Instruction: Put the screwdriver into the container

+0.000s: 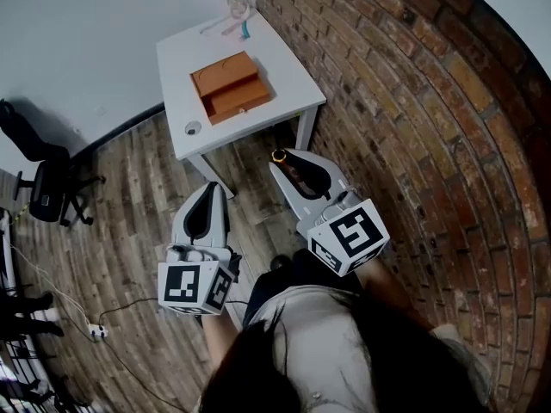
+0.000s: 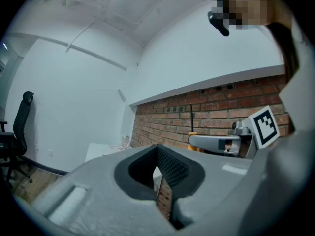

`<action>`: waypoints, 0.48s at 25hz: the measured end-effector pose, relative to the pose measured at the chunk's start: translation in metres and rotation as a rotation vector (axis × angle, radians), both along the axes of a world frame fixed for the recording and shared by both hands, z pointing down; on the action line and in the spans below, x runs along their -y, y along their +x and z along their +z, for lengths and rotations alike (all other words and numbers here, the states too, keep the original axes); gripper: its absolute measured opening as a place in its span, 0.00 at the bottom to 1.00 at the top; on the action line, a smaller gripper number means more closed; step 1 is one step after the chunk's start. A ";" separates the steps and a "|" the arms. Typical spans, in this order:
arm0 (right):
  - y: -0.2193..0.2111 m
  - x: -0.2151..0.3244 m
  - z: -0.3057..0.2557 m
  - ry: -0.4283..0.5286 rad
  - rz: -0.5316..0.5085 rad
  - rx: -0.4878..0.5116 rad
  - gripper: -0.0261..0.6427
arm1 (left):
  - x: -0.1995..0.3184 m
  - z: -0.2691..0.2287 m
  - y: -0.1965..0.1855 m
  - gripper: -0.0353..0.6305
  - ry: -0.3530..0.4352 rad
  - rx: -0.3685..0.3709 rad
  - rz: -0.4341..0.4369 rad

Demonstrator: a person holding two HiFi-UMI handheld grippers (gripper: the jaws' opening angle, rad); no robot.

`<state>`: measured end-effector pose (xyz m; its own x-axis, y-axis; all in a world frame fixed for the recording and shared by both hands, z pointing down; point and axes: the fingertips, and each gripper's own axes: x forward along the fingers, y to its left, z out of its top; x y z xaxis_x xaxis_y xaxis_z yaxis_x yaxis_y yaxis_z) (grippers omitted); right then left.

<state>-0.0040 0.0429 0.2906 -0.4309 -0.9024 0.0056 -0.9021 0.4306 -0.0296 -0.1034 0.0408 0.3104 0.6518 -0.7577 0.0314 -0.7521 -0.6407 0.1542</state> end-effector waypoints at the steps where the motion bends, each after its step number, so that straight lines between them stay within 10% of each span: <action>1: -0.001 0.001 0.000 0.000 0.000 -0.002 0.15 | 0.001 0.000 -0.001 0.05 -0.001 0.000 0.001; 12: 0.006 0.025 0.002 0.003 0.012 0.000 0.15 | 0.025 0.000 0.008 0.05 0.005 0.005 0.015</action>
